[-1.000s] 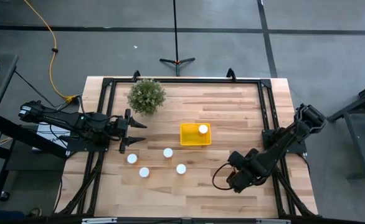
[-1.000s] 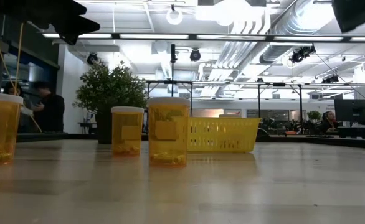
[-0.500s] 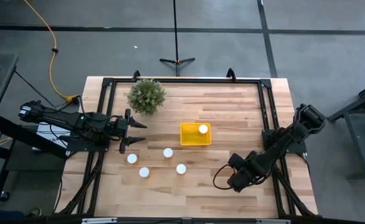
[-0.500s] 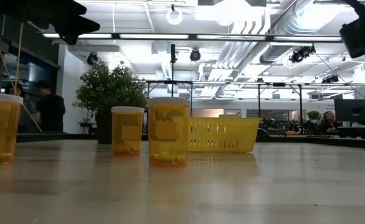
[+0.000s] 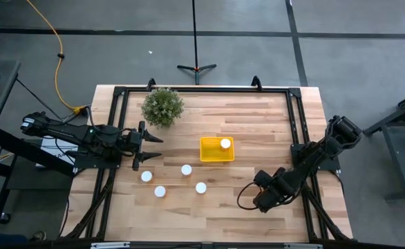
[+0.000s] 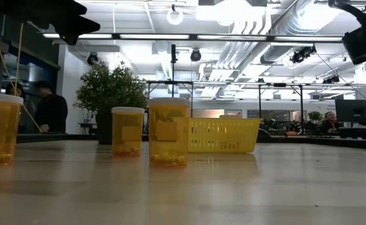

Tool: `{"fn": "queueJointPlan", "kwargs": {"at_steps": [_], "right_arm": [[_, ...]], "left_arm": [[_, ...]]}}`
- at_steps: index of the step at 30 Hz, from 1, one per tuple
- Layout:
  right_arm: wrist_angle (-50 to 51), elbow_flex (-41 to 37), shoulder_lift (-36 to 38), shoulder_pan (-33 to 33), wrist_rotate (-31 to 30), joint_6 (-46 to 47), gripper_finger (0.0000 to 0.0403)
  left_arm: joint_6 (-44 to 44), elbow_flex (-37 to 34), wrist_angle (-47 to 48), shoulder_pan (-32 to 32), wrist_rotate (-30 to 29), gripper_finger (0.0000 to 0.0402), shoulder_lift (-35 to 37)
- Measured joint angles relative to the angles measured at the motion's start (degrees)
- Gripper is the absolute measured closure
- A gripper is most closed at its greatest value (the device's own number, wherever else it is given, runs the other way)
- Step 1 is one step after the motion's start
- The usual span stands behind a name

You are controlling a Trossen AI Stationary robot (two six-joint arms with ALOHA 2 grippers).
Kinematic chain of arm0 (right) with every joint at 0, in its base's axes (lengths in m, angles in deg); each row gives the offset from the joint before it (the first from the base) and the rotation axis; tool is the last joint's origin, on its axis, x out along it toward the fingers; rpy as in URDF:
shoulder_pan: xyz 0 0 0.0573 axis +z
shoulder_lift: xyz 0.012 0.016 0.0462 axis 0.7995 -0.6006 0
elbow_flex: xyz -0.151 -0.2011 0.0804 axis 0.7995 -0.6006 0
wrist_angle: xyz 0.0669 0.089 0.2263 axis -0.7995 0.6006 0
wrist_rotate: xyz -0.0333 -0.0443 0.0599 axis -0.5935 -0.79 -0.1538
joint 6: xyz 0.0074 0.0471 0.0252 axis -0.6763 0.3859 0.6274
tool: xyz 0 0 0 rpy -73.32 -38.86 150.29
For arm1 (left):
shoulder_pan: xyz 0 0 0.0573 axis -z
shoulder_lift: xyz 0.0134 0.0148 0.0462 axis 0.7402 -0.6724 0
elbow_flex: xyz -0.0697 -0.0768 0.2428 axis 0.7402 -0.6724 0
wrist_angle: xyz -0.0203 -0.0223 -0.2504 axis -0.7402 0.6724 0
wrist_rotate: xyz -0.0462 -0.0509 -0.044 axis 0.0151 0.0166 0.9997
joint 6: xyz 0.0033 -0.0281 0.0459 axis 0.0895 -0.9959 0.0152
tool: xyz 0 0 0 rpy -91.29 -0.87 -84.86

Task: Pick and place pill bottles into a basket
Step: Put the orange pill bottle into the bottom right corner of the yellow basket

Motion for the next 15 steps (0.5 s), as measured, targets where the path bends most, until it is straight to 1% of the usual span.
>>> {"fn": "queueJointPlan", "kwargs": {"at_steps": [3,15], "right_arm": [[0.0,0.0,0.0,0.0,-0.1,-0.4,0.0098],[0.0,0.0,0.0,0.0,0.5,-1.3,0.0165]], "left_arm": [[0.0,0.0,0.0,0.0,0.0,0.0126,0.0],[0.0,0.0,0.0,0.0,0.0,0.0126,0.0]]}}
